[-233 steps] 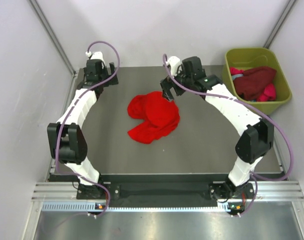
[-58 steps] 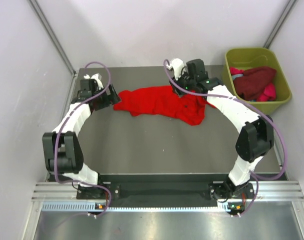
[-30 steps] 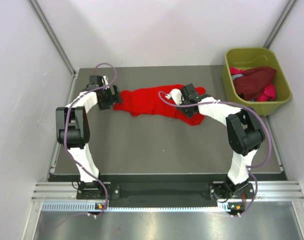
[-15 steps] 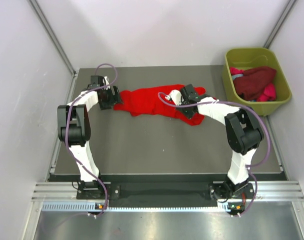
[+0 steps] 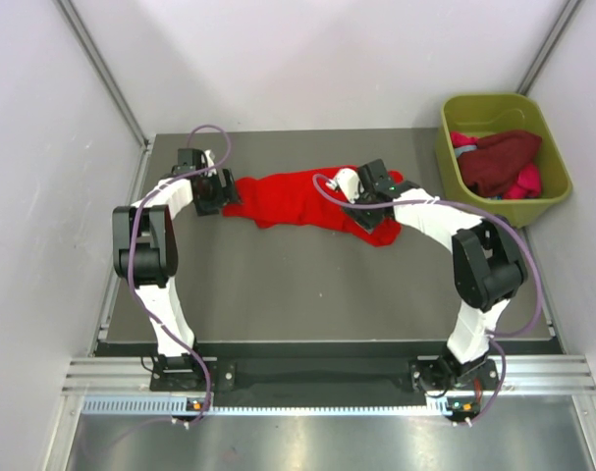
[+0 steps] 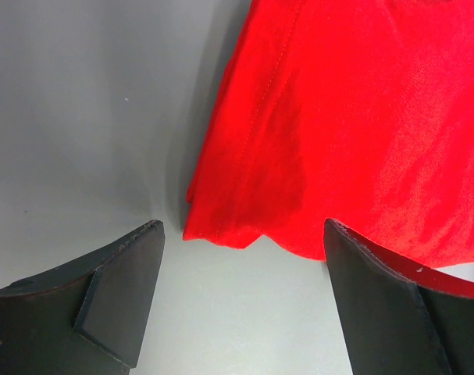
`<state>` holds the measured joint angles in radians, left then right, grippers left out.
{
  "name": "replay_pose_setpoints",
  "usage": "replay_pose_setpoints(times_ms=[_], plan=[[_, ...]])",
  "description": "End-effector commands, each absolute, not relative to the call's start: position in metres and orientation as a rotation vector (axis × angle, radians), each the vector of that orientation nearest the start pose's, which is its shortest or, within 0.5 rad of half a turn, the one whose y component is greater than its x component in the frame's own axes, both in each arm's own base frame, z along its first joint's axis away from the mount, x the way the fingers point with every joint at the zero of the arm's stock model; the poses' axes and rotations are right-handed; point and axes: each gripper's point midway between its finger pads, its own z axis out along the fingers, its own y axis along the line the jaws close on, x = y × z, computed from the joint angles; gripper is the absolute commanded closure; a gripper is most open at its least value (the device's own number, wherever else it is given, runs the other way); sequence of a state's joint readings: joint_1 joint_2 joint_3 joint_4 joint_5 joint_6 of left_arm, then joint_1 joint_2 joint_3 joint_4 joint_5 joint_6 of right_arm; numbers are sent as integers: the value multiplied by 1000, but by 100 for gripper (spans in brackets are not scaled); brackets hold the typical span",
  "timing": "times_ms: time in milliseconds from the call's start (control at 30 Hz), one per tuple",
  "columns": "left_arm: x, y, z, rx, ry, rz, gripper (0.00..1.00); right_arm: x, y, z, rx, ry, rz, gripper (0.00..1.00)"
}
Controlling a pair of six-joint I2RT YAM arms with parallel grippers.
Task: Fold and stack the t-shirts
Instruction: Flatten the tshirt out
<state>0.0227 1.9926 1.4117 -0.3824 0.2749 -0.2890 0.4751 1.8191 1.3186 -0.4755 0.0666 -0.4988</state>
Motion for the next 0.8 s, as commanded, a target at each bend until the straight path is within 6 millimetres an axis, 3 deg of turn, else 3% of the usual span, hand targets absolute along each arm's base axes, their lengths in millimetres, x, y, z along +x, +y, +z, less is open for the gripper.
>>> replay_pose_setpoints(times_ms=[0,200,233,300,333,433,533,567,633,667,700,733,767], plan=[[472,-51,64,-275,2496,-486,12,392,155,79,-1165,2276,-132,47],[471,-51,68,-271,2491,-481,12,380,146,50,-1196,2369,-93,49],[471,-50,69,-271,2487,-477,12,379,145,47,-1195,2382,-81,57],[470,-50,71,-266,2486,-473,12,385,144,49,-1178,2381,-71,82],[470,-49,70,-264,2486,-466,12,388,144,52,-1173,2370,-81,100],[467,-48,69,-260,2491,-458,12,405,147,71,-1134,2324,-109,100],[462,-46,60,-261,2509,-445,13,426,154,111,-1074,2241,-121,100],[462,-45,58,-261,2511,-433,13,438,159,139,-1038,2185,-124,100],[465,-44,52,-261,2518,-425,14,448,163,168,-1006,2128,-126,100],[466,-45,49,-260,2521,-432,15,457,167,197,-974,2069,-127,100],[467,-46,42,-260,2534,-442,16,461,168,210,-966,2042,-131,100],[473,-47,44,-253,2525,-456,20,463,168,220,-955,2028,-138,100],[476,-50,44,-246,2522,-475,31,468,170,238,-936,1995,-143,100]])
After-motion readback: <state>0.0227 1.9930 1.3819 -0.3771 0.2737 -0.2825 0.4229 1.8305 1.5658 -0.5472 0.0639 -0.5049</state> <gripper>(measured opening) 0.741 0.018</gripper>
